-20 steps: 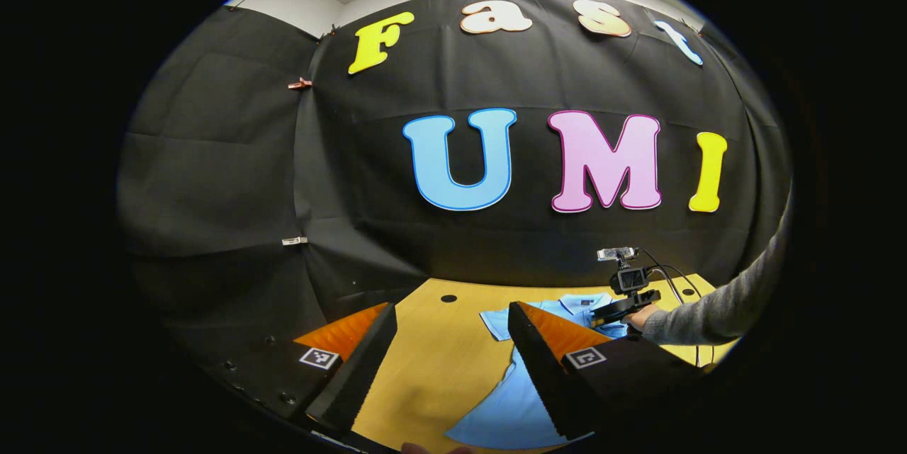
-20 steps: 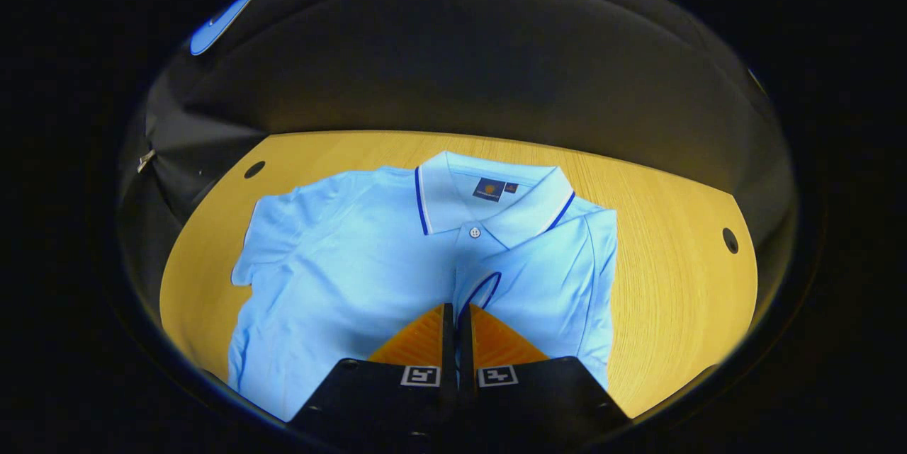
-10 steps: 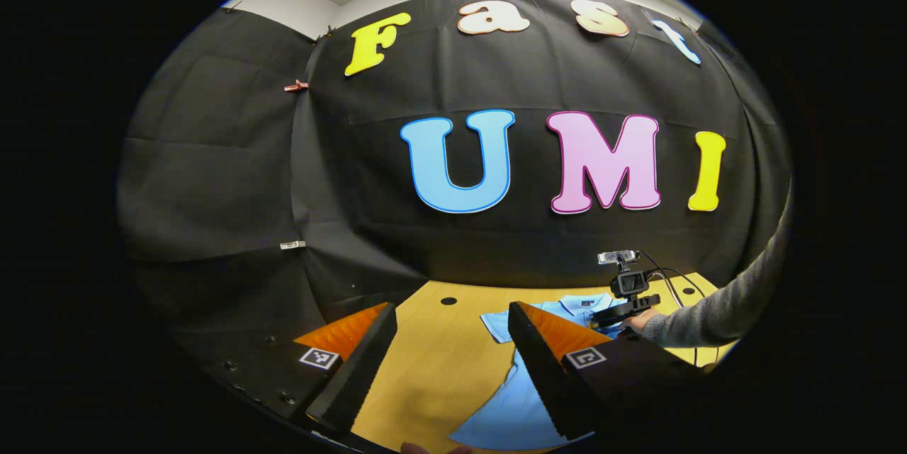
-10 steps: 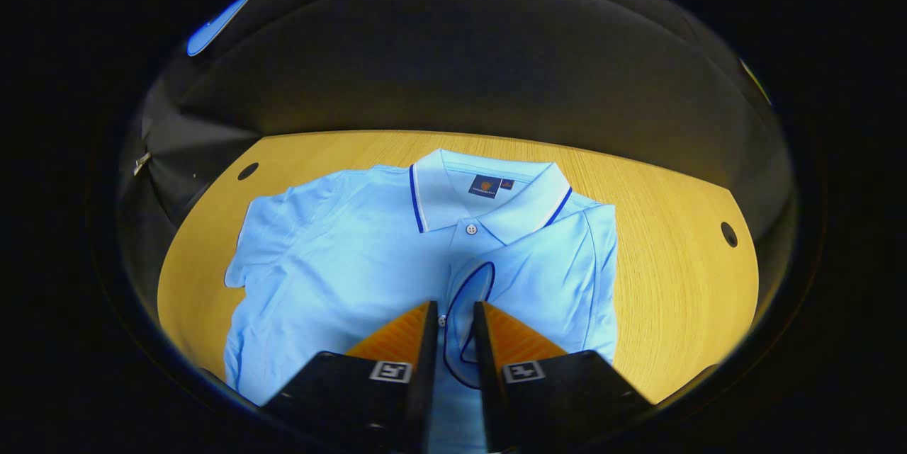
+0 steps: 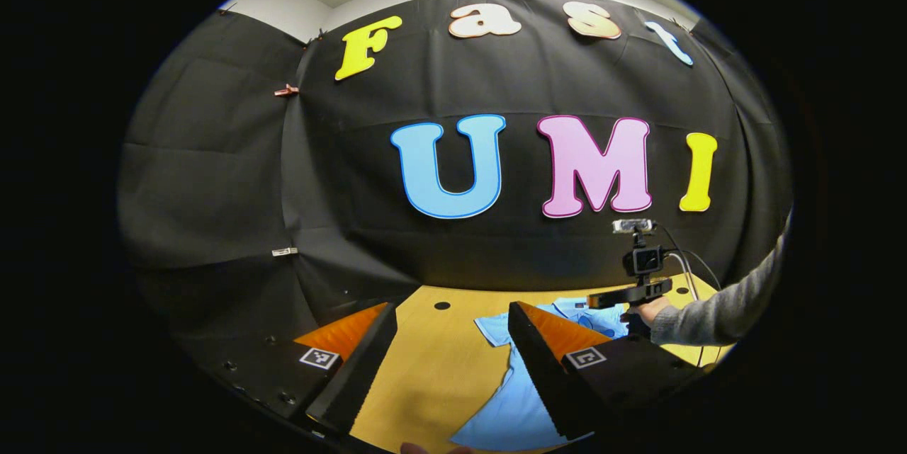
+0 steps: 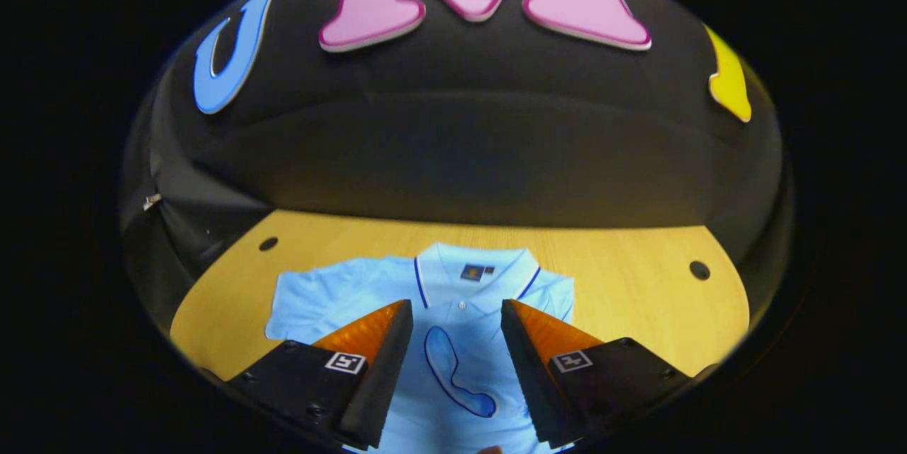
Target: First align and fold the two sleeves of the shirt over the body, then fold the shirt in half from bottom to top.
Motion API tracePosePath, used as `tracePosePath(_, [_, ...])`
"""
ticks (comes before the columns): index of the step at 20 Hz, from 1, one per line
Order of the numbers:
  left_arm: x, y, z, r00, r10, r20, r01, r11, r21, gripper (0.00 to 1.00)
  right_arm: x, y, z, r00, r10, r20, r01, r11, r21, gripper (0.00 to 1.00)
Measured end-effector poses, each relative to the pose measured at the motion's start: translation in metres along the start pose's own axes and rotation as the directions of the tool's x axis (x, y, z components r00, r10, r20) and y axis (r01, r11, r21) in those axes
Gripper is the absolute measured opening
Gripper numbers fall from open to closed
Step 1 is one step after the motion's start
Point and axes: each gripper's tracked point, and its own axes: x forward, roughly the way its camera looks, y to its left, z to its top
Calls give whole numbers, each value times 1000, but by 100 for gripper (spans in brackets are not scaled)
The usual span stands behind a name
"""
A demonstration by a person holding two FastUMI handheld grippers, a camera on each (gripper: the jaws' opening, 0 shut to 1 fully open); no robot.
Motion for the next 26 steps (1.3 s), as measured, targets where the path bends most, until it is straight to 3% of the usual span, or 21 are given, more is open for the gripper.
tracePosePath(6, [13,-23,14,996,-77,43,77,997,5,100,-110,3,81,970,34,242,-36,999,3,79])
tracePosePath(12, [44,-50,15,985,-161,60,162,987,-9,100,-251,8,141,903,82,422,-77,997,-30,79])
tracePosePath(17, [88,-62,1,983,-177,50,177,984,-8,100,-347,1,152,864,95,494,-86,995,-41,79])
tracePosePath(20, [119,-68,-15,983,-180,20,180,983,24,100,-387,-10,146,844,70,531,-36,997,-75,80])
tracePosePath(24, [174,-93,-47,968,-234,-96,236,972,9,100,-415,-10,134,833,50,551,23,992,-125,81])
tracePosePath(26, [208,-102,-75,956,-238,-170,237,971,-30,100,-420,-13,124,840,44,541,34,990,-134,81])
